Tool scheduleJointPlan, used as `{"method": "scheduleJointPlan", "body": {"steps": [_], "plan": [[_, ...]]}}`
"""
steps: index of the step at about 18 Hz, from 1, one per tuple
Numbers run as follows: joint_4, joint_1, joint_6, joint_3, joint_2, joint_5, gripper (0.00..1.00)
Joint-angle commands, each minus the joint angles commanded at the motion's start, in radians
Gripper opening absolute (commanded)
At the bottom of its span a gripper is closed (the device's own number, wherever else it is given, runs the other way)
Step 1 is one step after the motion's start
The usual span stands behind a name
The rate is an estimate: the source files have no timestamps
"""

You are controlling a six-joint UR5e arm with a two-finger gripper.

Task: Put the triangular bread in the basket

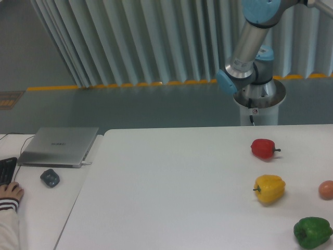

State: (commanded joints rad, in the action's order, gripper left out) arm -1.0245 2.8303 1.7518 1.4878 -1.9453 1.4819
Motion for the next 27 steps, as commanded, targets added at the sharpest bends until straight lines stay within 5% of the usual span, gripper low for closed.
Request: {"method": "scheduleJointPlan", "body": {"steps": [8, 12, 27], "plan": [[-0.115, -0.112, 0.061, 0.094, 0.143, -0.025, 1.0], [-0.294, -0.196, 0.227, 0.117, 0.23, 0.049, 1.0], [-0.293, -0.241, 0.229, 0.131, 0.198, 0.113, 1.0]]}}
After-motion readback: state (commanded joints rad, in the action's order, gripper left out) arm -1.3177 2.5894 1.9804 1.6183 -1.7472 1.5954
